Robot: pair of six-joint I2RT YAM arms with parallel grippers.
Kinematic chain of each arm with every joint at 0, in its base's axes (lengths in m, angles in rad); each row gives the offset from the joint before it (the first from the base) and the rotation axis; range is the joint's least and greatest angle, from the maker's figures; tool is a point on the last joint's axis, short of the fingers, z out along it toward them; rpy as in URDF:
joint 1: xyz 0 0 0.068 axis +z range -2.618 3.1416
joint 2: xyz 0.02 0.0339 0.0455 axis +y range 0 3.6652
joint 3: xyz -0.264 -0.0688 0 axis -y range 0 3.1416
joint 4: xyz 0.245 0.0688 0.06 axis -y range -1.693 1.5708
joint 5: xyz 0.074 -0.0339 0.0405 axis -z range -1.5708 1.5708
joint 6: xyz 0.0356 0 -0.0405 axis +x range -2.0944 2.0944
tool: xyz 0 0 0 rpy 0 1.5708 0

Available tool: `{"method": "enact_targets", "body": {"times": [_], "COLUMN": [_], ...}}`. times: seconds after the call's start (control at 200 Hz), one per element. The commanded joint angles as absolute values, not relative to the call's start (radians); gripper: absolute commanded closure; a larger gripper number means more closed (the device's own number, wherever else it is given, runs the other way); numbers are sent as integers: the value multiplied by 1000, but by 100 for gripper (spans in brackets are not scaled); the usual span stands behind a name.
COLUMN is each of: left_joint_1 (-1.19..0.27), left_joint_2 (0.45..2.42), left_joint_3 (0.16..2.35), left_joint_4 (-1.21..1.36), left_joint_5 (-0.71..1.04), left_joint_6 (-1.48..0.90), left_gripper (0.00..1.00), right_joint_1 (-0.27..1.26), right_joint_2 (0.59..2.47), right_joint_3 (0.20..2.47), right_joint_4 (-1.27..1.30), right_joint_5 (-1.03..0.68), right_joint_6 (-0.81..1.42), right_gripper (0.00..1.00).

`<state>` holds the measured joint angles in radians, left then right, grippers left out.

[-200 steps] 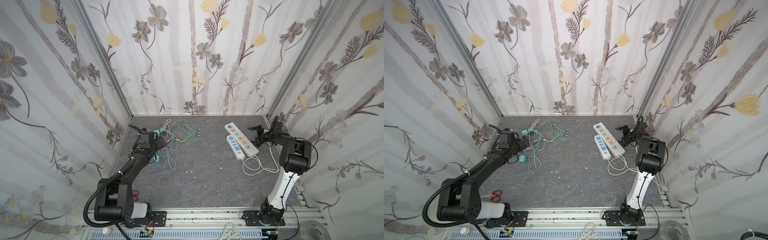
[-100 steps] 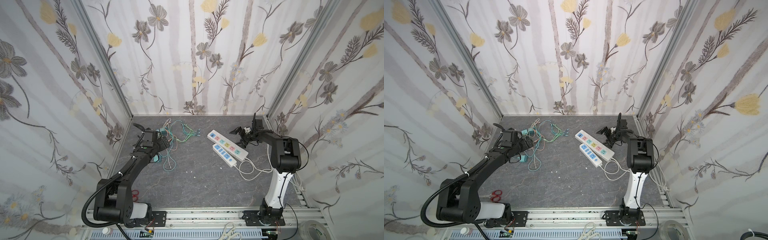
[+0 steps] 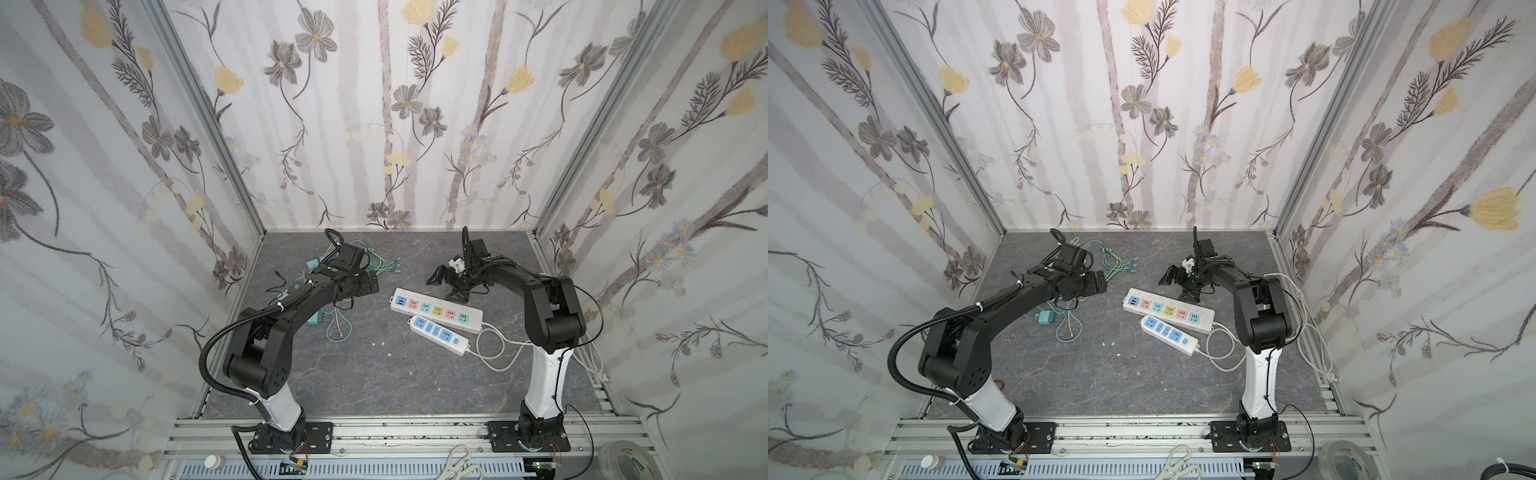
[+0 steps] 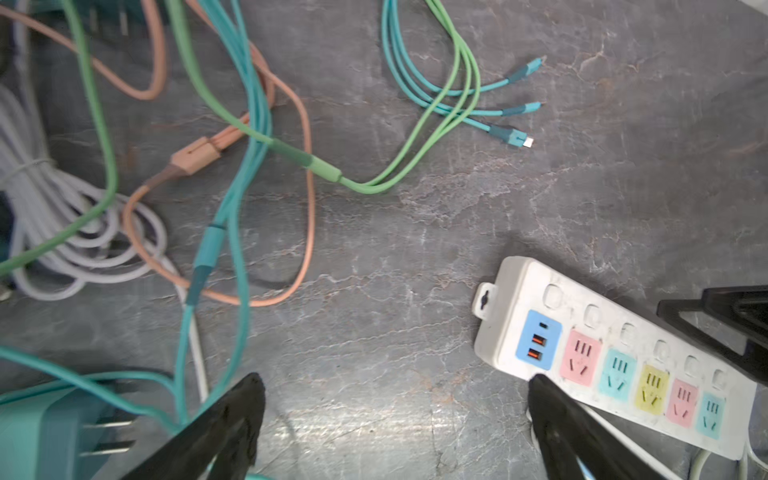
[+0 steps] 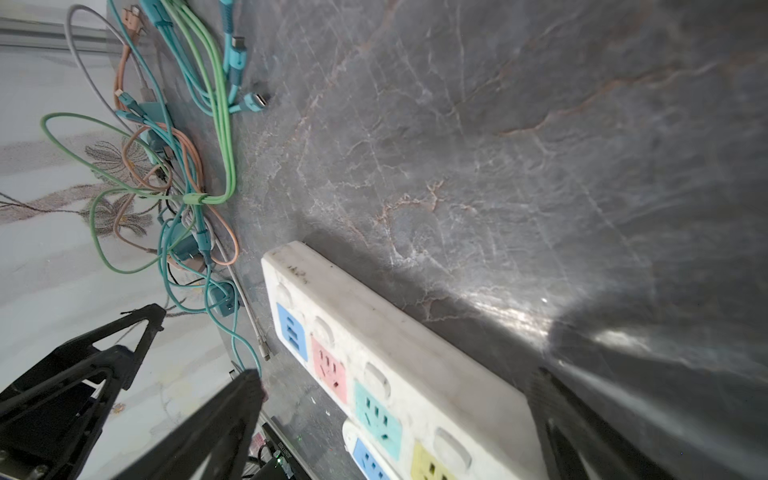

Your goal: Insert the plug

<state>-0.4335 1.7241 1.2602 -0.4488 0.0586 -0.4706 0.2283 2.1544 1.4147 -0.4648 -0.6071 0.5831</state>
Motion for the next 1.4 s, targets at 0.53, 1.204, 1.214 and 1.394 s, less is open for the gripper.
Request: {"method": "enact_targets", "body": {"times": [0.53,1.204,1.214,1.394], "left_joint_1": [-506,-572,-572,-574], "left_joint_2": [1832,2006,2006,2008], "left_joint_3": [1310,1386,1386,1385], "left_joint_4": [-334,-275,-274,-280], "left_joint_5": [208,371,371,376], "left_joint_6": [-567,-608,-608,-606], "left_gripper": [0,0,0,0], "right_joint_1": [156,151,151,163], "right_joint_2": [1447,1627,1635,1732], "right_joint_3": [719,706,708,794], "right_joint_4": [-237,-65,-59,-56], "right_joint_5": [-203,-307,-314,-359], "right_joint_6": [782,744,742,697], "right_gripper": [1,1,1,1]}}
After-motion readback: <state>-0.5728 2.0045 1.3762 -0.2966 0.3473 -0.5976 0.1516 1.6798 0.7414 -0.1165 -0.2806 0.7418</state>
